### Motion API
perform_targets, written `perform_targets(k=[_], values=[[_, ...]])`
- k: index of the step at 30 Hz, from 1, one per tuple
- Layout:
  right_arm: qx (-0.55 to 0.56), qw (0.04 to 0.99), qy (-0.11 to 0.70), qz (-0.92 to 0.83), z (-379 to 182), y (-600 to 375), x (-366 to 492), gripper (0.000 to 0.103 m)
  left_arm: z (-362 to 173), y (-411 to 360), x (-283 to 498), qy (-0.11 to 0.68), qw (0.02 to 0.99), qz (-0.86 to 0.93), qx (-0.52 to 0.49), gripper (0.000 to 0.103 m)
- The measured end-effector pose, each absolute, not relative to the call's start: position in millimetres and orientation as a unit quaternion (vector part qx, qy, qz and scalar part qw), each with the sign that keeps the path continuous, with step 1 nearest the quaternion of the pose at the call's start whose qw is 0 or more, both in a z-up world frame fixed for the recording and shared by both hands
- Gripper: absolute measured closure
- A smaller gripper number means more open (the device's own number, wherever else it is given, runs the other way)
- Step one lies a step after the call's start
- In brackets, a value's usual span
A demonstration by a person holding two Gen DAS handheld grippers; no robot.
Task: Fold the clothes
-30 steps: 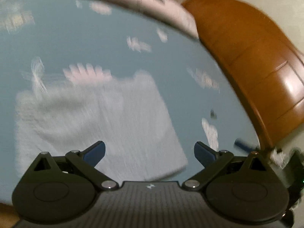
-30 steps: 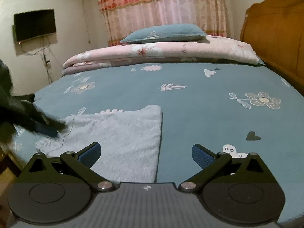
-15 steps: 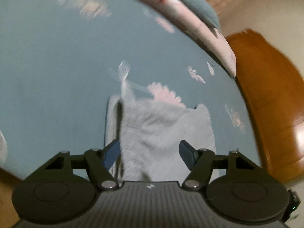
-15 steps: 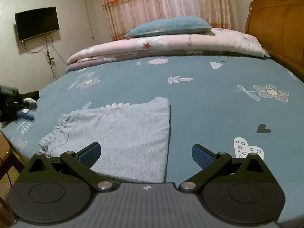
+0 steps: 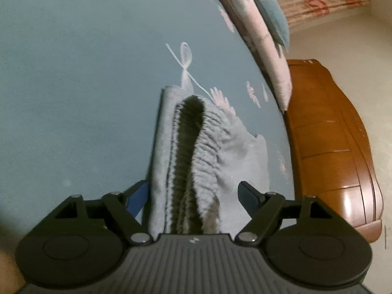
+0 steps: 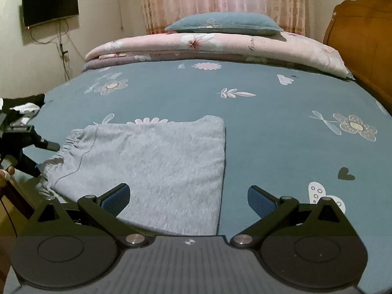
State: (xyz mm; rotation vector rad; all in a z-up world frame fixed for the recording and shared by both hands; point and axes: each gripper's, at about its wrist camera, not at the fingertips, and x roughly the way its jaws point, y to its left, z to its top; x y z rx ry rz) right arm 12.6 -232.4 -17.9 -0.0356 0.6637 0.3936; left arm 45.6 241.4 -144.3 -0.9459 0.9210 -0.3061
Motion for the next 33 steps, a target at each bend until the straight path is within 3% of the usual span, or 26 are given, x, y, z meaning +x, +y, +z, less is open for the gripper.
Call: perform_targets(k=[9, 18, 26, 29, 30, 31, 33], values=[[-0.02, 0.925, 0.328, 0.193, -17, -223, 25, 0.0, -149, 240, 87, 0.416, 0.777, -0.177, -0.438, 0.02], [-0.032, 0.918, 0.335, 0.211, -22, -216, 33, 0.0, -147, 244, 36, 0.418, 0.774, -0.225, -0.42, 0.024], [-0.006, 0.915, 0.337, 0.223, -21, -224, 48, 0.0, -135, 244, 86, 0.433, 0.771, -0.214, -0.416, 0.027], [0.031, 0.907, 0.337, 0.25, -18, -232, 63, 0.0, -132, 244, 78, 0.449, 0.77, -0.204, -0.405, 0.045], [0.045, 0.904, 0.337, 0.259, -17, -235, 69, 0.0, -132, 245, 74, 0.455, 0.769, -0.198, -0.403, 0.06], [0.069, 0.898, 0.341, 0.271, -19, -241, 79, 0.0, -134, 248, 71, 0.462, 0.767, -0.186, -0.404, 0.067], [0.107, 0.885, 0.356, 0.28, -25, -249, 98, 0.0, -135, 249, 69, 0.463, 0.77, -0.184, -0.399, 0.067]])
